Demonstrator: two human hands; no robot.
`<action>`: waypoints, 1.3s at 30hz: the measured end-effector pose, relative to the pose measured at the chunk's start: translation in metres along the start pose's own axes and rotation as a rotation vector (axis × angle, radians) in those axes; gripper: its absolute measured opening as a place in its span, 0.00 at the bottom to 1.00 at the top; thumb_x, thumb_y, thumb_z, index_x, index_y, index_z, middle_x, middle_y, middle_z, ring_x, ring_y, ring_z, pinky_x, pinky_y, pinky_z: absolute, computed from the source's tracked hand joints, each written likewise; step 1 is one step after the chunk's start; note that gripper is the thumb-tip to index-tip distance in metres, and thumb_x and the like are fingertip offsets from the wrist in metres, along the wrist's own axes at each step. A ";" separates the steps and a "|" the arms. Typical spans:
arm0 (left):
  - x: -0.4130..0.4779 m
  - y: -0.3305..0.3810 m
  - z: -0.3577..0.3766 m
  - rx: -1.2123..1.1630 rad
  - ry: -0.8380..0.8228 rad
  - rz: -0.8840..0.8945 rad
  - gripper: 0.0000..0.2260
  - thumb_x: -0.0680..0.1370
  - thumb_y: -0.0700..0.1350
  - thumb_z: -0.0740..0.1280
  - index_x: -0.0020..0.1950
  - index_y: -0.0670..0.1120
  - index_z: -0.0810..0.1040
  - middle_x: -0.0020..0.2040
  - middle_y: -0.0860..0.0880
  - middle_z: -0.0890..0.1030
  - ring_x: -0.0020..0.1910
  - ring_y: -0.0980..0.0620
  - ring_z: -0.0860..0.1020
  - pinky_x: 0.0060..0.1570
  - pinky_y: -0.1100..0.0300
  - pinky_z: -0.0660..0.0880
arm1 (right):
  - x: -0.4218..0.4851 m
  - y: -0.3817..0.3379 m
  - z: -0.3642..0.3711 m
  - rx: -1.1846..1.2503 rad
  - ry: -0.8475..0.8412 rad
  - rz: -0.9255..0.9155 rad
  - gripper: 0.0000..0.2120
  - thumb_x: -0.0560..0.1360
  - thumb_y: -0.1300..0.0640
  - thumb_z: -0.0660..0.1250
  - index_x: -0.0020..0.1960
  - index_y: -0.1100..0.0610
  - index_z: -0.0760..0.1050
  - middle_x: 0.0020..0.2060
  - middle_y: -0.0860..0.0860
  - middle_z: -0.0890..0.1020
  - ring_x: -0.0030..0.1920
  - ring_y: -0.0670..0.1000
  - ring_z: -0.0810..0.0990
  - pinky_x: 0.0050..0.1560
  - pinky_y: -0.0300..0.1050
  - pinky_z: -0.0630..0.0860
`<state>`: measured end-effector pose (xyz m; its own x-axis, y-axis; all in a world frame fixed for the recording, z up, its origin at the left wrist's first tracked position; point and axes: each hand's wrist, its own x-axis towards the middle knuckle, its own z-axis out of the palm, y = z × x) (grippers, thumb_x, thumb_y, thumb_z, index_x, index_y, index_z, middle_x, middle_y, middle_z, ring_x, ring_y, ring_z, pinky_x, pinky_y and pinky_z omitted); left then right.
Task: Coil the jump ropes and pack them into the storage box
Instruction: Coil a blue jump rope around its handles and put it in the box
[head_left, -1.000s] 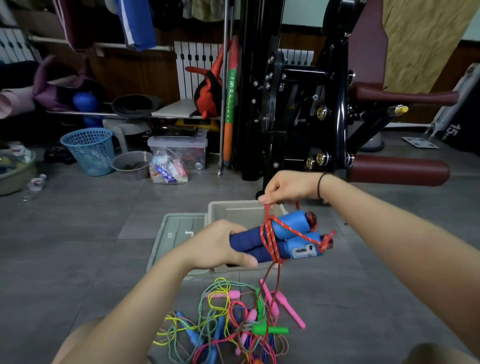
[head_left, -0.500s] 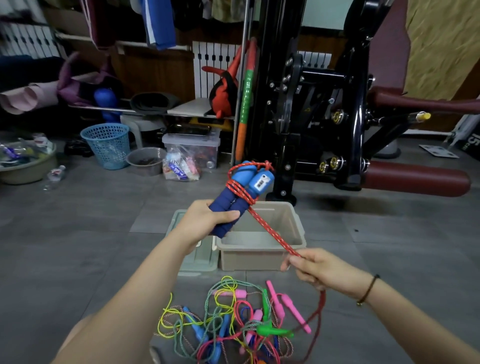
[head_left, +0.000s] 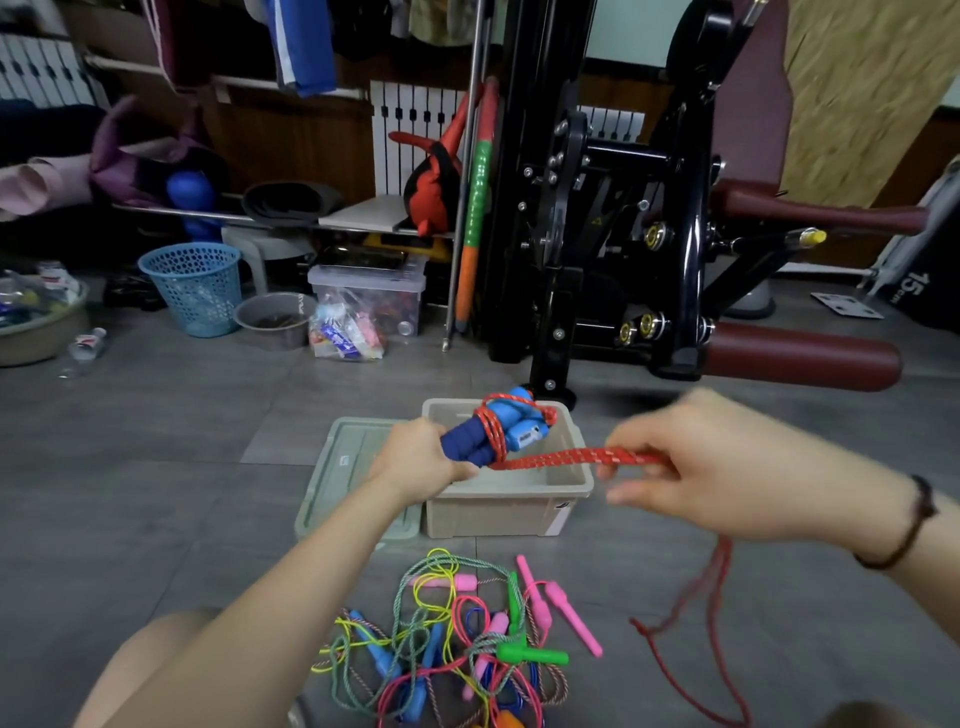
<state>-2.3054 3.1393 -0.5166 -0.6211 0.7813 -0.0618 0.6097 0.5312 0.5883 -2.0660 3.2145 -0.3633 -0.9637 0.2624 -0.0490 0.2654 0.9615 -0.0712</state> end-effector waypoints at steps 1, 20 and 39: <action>-0.001 0.002 0.003 0.053 -0.030 0.025 0.15 0.68 0.53 0.74 0.33 0.47 0.72 0.31 0.47 0.74 0.34 0.46 0.72 0.27 0.58 0.62 | 0.007 -0.001 -0.007 -0.135 0.037 -0.028 0.10 0.74 0.42 0.64 0.52 0.43 0.77 0.34 0.42 0.79 0.37 0.42 0.78 0.40 0.36 0.73; -0.025 0.017 -0.005 0.035 -0.124 0.685 0.13 0.68 0.58 0.72 0.44 0.51 0.79 0.40 0.51 0.81 0.41 0.50 0.79 0.41 0.57 0.75 | 0.172 0.072 -0.011 -0.139 -0.027 -0.047 0.16 0.75 0.41 0.62 0.33 0.47 0.77 0.30 0.45 0.77 0.32 0.43 0.73 0.35 0.38 0.68; -0.008 -0.027 -0.067 -0.465 0.144 0.368 0.12 0.62 0.50 0.79 0.41 0.51 0.82 0.34 0.49 0.81 0.35 0.57 0.73 0.38 0.56 0.73 | 0.143 0.106 0.109 1.139 -0.192 0.335 0.13 0.77 0.49 0.61 0.43 0.57 0.77 0.25 0.47 0.62 0.27 0.45 0.56 0.23 0.36 0.53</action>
<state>-2.3498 3.0969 -0.4775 -0.4909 0.8169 0.3028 0.5381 0.0109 0.8428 -2.1729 3.3454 -0.4860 -0.8480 0.3759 -0.3735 0.4675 0.1987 -0.8614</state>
